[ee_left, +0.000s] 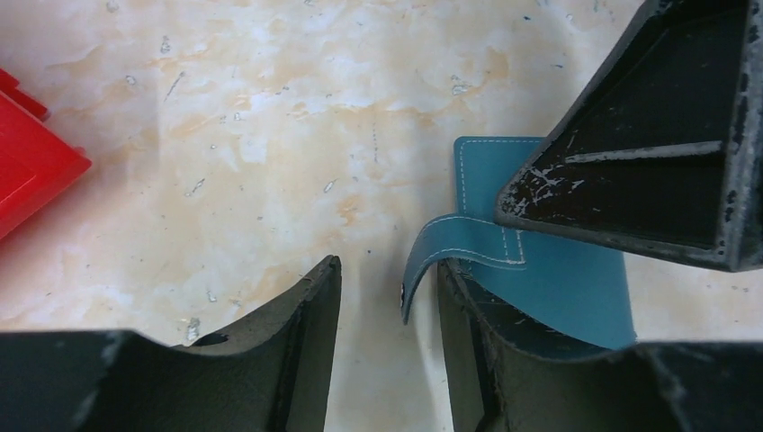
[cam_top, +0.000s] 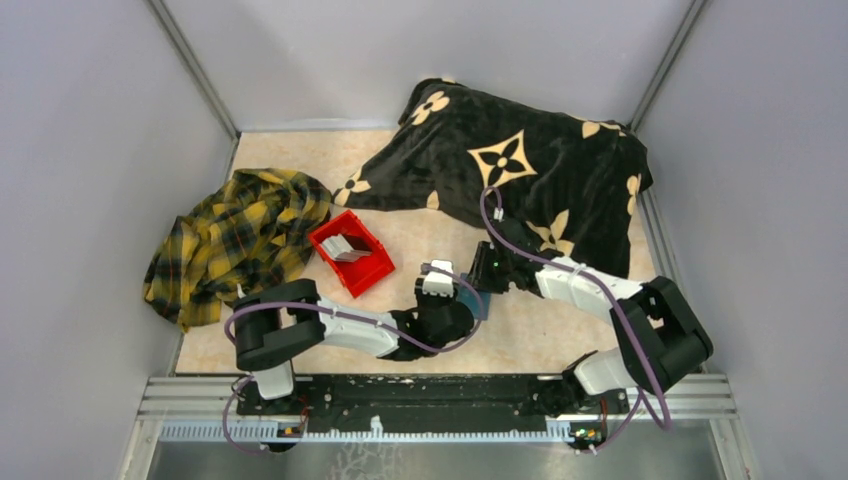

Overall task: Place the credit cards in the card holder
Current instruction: Close the card holder at the center of the board.

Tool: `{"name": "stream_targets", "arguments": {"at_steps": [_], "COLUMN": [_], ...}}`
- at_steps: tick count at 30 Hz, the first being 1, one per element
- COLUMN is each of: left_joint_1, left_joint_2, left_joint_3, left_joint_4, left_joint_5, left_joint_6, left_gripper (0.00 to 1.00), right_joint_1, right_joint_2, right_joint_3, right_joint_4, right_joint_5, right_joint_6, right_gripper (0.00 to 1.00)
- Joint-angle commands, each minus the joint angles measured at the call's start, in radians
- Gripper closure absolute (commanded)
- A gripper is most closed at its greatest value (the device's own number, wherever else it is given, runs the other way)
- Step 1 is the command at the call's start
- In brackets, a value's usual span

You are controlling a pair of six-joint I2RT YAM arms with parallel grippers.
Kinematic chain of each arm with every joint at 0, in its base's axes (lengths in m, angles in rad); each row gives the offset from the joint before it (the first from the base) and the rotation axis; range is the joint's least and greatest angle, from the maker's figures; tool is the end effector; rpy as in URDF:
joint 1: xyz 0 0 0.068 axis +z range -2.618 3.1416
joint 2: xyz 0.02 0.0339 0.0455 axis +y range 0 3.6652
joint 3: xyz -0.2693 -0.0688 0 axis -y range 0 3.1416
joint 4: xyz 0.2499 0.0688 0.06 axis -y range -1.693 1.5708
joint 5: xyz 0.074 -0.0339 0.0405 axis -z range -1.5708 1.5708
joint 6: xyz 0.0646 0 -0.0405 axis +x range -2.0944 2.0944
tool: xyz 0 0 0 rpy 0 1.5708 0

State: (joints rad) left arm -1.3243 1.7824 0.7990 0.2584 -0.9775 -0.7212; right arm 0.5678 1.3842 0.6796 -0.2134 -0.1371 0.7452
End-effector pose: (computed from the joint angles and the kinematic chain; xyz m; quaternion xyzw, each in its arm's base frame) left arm 0.1367 -0.3238 0.1290 0.0551 0.8260 -0.0862 0.5542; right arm 0.2339 0.1597 0.1523 0.0618 0.9432 0.2466 0.2138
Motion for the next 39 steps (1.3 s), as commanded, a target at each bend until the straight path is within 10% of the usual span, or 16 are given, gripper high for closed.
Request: {"name": "stream_targets", "arguments": {"at_steps": [1,16,39], "left_joint_1": [-0.007,-0.063,0.017], "left_joint_2": [-0.039,-0.140,0.020], "left_joint_3": [-0.015,-0.021,0.002], "left_joint_4": [-0.059,0.137,0.142], "left_joint_5": [-0.037,0.090,0.216], "left_joint_6": [-0.020,0.201,0.108], "left_gripper": [0.50,0.52,0.57], "right_joint_1": [0.010,0.019,0.018], "right_joint_2": [0.012,0.053,0.068], "right_joint_3": [-0.016,-0.051,-0.071], "right_joint_4": [0.040,0.091,0.152], "right_joint_5": [0.015,0.021,-0.033], "right_joint_6": [0.010,0.026,0.054], "right_gripper": [0.66,0.67,0.66]}}
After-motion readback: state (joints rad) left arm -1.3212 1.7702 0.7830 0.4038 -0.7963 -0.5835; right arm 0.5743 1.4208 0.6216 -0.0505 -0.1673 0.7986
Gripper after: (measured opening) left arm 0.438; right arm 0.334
